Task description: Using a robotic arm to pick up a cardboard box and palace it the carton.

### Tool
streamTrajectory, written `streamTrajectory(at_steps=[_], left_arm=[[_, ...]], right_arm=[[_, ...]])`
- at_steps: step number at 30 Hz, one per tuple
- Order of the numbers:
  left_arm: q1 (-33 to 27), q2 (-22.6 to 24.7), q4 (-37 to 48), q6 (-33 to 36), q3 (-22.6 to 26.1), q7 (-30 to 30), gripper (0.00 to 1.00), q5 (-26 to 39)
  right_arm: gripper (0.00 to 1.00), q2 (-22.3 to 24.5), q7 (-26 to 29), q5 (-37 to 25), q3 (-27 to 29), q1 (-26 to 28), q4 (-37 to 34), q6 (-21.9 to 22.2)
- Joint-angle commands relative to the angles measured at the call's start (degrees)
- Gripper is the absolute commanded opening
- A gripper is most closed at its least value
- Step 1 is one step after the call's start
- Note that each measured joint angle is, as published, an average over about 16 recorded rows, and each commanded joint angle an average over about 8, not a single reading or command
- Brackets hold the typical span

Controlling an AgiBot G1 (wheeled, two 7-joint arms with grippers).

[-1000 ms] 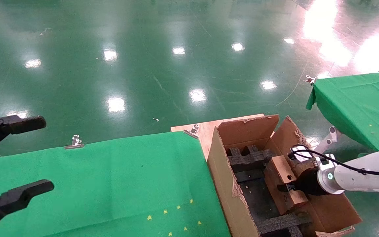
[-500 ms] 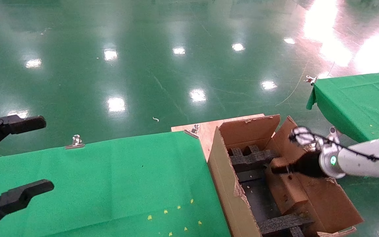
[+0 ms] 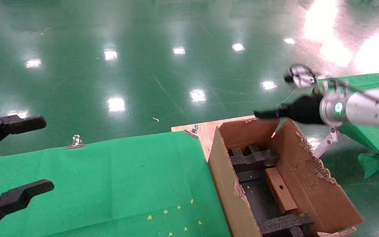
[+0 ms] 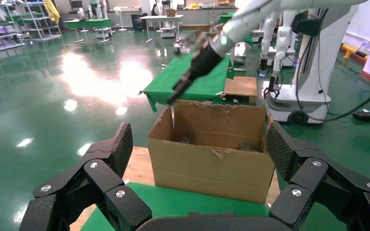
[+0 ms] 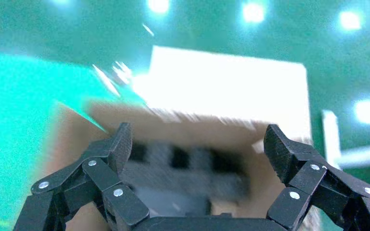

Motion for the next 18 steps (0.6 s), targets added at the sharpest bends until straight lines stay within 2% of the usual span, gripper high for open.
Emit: streamTrajectory(at_steps=[1,5,11,15,18], left_arm=[[0.00,0.00,0.00,0.00,0.00,0.00,1.00,0.00],[0.00,0.00,0.00,0.00,0.00,0.00,1.00,0.00],[0.01,-0.01,0.00,-0.01,0.00,0.00,1.00,-0.01],[0.02,-0.01,0.01,-0.02,0.00,0.01,1.00,-0.03],[0.01,-0.01,0.01,-0.02,0.00,0.00,1.00,-0.03]], right_arm=[[1.00,0.45,-0.20,1.23,1.13,1.96,2.51,-0.94],[1.00,1.29,-3.77,11.12,4.84,4.14,5.04,-5.83],[1.00,1.70,-7.80,23.79,9.27,5.58,4.64,-13.03],[1.00,1.72,-8.43,26.83,10.43,5.95,4.13,-15.17],[1.00,1.68,-8.24,26.47,10.17,5.69,3.98,-14.77]])
